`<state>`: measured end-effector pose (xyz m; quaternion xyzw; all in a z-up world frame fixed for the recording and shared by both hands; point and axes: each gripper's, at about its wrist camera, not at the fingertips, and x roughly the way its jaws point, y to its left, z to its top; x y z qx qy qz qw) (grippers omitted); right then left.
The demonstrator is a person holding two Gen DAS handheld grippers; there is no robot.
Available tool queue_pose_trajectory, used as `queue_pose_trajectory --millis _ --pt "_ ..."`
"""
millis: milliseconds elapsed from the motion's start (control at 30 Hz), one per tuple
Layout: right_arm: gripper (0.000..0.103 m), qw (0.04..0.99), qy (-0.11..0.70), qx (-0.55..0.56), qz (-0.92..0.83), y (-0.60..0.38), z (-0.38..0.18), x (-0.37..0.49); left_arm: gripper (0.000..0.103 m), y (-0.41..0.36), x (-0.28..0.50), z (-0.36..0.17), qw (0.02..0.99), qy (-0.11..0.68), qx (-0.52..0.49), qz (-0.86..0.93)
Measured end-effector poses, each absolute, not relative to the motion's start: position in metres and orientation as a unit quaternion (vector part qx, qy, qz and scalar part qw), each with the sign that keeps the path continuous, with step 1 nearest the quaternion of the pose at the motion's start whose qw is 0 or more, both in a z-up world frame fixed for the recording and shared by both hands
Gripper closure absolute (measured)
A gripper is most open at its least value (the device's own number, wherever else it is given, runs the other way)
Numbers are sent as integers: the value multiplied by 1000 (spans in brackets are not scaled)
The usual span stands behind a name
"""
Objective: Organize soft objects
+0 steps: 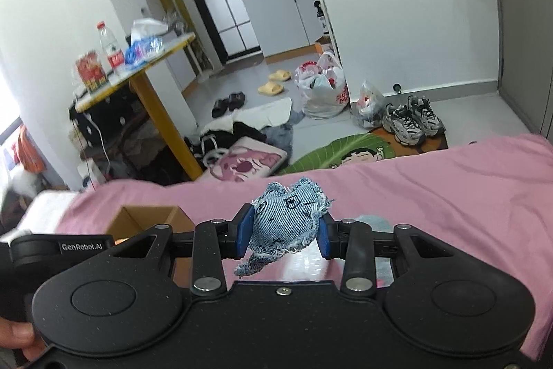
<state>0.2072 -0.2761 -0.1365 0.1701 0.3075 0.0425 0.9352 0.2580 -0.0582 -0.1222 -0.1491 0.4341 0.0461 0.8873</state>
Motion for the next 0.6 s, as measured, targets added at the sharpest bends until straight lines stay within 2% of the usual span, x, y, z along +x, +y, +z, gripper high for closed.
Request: queue_pose_trajectory --millis 600 --pt "66 941 286 166 76 -228 -111 194 54 -6 244 -94 905 399 -134 57"
